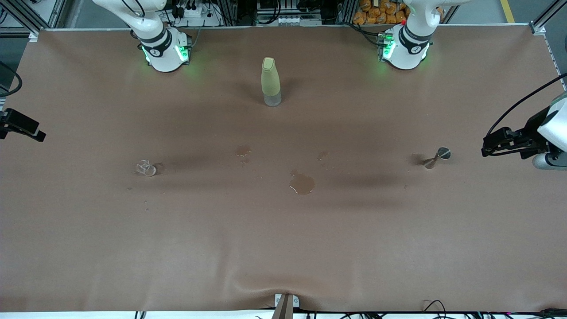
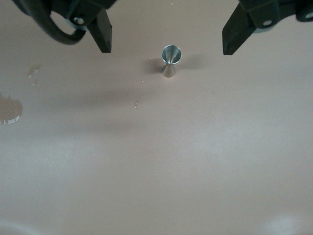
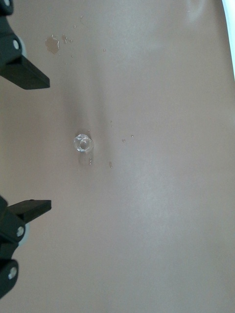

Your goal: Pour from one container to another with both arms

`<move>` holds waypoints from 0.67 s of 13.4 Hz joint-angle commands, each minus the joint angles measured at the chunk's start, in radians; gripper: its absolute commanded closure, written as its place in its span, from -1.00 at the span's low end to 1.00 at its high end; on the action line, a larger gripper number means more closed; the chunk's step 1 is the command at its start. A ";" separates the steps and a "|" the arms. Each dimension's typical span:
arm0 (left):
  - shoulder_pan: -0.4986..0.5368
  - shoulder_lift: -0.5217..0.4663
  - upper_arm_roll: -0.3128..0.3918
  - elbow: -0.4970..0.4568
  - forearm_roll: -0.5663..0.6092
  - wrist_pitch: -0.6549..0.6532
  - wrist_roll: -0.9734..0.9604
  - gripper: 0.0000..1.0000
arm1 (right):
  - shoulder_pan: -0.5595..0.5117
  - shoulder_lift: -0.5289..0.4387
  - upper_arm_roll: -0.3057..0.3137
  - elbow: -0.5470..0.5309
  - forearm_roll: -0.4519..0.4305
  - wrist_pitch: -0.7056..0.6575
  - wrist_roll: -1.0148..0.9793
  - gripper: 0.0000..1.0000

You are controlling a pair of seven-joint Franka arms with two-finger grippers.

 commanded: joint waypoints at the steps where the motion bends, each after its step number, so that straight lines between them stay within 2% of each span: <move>1: 0.034 0.018 0.009 0.009 -0.057 -0.013 0.175 -1.00 | -0.084 0.020 0.011 0.047 0.047 -0.021 0.008 -1.00; 4: 0.109 0.053 0.007 0.010 -0.175 -0.012 0.524 -1.00 | -0.229 0.022 0.010 0.047 0.226 -0.079 0.008 -1.00; 7: 0.173 0.090 0.007 0.009 -0.273 -0.012 0.792 -1.00 | -0.288 0.024 0.011 0.047 0.252 -0.107 0.005 -1.00; 9: 0.212 0.119 0.007 0.003 -0.386 -0.013 0.975 -1.00 | -0.313 0.037 0.011 0.047 0.282 -0.120 0.003 -1.00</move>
